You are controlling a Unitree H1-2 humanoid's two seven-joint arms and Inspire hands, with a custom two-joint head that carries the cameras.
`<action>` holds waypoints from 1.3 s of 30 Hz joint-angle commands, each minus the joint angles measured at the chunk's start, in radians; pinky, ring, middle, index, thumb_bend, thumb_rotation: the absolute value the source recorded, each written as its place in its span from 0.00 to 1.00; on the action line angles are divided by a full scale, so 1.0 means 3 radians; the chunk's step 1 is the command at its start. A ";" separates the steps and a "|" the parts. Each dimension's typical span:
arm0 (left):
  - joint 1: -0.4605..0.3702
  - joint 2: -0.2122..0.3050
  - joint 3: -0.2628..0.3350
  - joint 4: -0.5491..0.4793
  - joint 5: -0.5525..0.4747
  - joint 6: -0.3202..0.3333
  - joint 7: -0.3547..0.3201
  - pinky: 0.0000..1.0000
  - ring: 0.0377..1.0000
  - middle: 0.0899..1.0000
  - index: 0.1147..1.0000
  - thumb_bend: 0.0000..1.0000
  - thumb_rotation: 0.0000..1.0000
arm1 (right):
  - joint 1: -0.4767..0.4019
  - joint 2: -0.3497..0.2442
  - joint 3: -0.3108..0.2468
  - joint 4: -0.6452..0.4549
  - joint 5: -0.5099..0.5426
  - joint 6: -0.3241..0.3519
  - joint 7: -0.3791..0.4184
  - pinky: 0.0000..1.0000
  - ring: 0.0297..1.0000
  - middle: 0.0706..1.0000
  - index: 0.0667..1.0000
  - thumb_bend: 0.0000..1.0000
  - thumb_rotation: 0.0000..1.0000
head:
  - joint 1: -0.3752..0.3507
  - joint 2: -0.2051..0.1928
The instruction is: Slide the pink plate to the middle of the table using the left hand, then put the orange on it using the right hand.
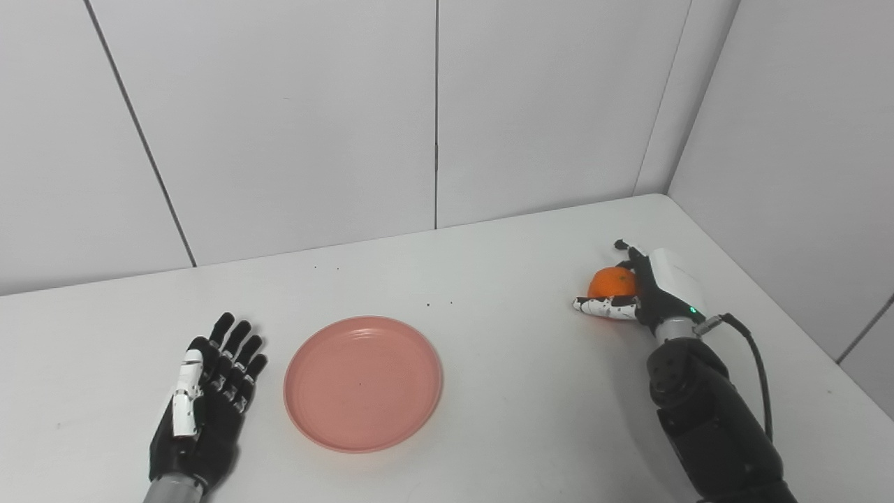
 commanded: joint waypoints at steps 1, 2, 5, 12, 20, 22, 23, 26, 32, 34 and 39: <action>-0.0002 0.0026 0.0004 -0.0010 -0.0005 0.0105 0.0015 1.00 0.99 0.99 0.97 0.31 1.00 | -0.0105 -0.0071 -0.0062 -0.0025 0.0050 -0.0082 -0.0122 0.41 0.53 0.61 0.82 0.90 0.23 | 0.0014 0.0011; -0.0003 0.0028 0.0004 -0.0003 -0.0008 0.0093 0.0005 1.00 0.98 0.98 0.97 0.31 1.00 | -0.0104 -0.0073 -0.0069 -0.0026 0.0078 -0.0093 -0.0128 0.41 0.54 0.62 0.81 0.88 0.19 | 0.0014 0.0011; -0.0005 0.0032 0.0004 0.0001 -0.0011 0.0087 0.0000 1.00 0.98 0.98 0.97 0.31 1.00 | -0.0097 -0.0094 -0.0053 -0.0026 0.0113 -0.0111 -0.0157 0.52 0.65 0.70 0.77 0.87 0.10 | 0.0005 0.0020; -0.0012 0.0033 0.0013 0.0014 -0.0037 0.0091 -0.0013 1.00 0.98 0.98 0.97 0.32 1.00 | -0.0089 -0.0165 0.0034 -0.0006 0.0107 -0.0085 -0.0130 0.53 0.59 0.64 0.62 0.77 0.00 | 0.0007 0.0029; -0.0005 0.0027 0.0005 -0.0015 -0.0015 0.0094 0.0010 1.00 0.98 0.98 0.97 0.31 1.00 | -0.0086 -0.0194 0.0097 -0.0041 0.0034 -0.0009 -0.0056 0.34 0.41 0.46 0.45 0.51 0.13 | 0.0010 0.0033; -0.0003 0.0030 0.0001 -0.0019 -0.0010 0.0089 0.0006 1.00 0.98 0.98 0.96 0.31 1.00 | -0.0089 -0.0184 0.0079 -0.0065 0.0030 -0.0006 -0.0063 0.36 0.43 0.49 0.45 0.51 0.13 | 0.0010 0.0033; -0.0003 0.0025 0.0003 -0.0029 -0.0014 0.0104 0.0014 1.00 0.98 0.98 0.96 0.32 1.00 | -0.0085 -0.0181 0.0072 -0.0123 0.0020 -0.0005 -0.0067 0.36 0.43 0.49 0.45 0.51 0.13 | 0.0024 0.0040; -0.0008 0.0017 0.0006 -0.0031 -0.0020 0.0113 0.0021 1.00 0.98 0.98 0.96 0.31 1.00 | -0.0067 -0.0156 0.0038 -0.0312 -0.0017 -0.0003 -0.0080 0.39 0.46 0.51 0.45 0.51 0.13 | 0.0032 0.0041; -0.0010 0.0013 0.0005 -0.0037 -0.0017 0.0130 0.0036 0.99 0.97 0.97 0.95 0.31 1.00 | -0.0088 -0.0086 -0.0026 -0.0620 -0.0058 -0.0007 -0.0133 0.37 0.44 0.49 0.45 0.51 0.13 | 0.0052 0.0041; -0.0011 0.0014 -0.0001 -0.0035 -0.0018 0.0128 0.0027 1.00 0.98 0.98 0.96 0.31 1.00 | -0.0111 -0.0070 -0.0025 -0.0757 -0.0104 -0.0005 -0.0120 0.38 0.45 0.50 0.45 0.51 0.13 | 0.0063 0.0039; -0.0004 0.0008 -0.0014 -0.0039 -0.0009 0.0123 0.0026 1.00 0.98 0.98 0.96 0.32 1.00 | -0.0155 -0.0052 0.0010 -0.1016 -0.0088 -0.0057 -0.0089 0.41 0.47 0.50 0.45 0.51 0.13 | 0.0141 0.0054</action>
